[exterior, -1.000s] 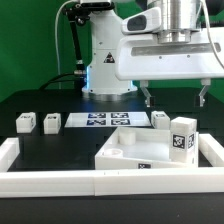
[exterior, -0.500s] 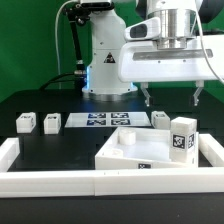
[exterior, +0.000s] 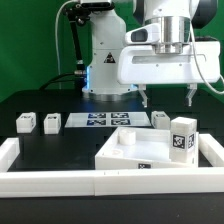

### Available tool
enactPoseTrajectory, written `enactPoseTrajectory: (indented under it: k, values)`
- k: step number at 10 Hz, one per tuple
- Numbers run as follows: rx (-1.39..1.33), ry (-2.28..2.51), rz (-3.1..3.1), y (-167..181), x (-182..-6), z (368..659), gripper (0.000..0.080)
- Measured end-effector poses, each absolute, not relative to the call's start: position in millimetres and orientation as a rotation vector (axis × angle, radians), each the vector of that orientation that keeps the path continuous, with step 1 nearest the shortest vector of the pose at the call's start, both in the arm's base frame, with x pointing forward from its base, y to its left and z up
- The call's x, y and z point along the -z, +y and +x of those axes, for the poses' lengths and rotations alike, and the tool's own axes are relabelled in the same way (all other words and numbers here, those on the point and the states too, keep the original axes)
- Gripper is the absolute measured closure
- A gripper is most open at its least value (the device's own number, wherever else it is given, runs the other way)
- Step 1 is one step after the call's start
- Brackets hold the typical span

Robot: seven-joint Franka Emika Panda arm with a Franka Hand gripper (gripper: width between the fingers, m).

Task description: Assemble square table

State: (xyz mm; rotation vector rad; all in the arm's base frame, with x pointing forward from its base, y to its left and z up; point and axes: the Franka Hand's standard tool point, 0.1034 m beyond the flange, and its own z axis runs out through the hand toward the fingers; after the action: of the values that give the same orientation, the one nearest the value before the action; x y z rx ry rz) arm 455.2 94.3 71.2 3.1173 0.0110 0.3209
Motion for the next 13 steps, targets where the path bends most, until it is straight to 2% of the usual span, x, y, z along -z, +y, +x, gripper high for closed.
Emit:
enactPoseTrajectory:
  k: [7,9,11,13]
  values:
    - [-0.273,0.13,3.11,96.2,-61.5,414.8,0.0151]
    - [-0.268,0.162,3.1,98.2,-52.0,383.1,0.0151]
    - [-0.274,0.159,3.104,99.6,-54.4,390.2,0.0151]
    - [-0.195,0.156,3.113,101.2,-50.9,385.3,0.0151]
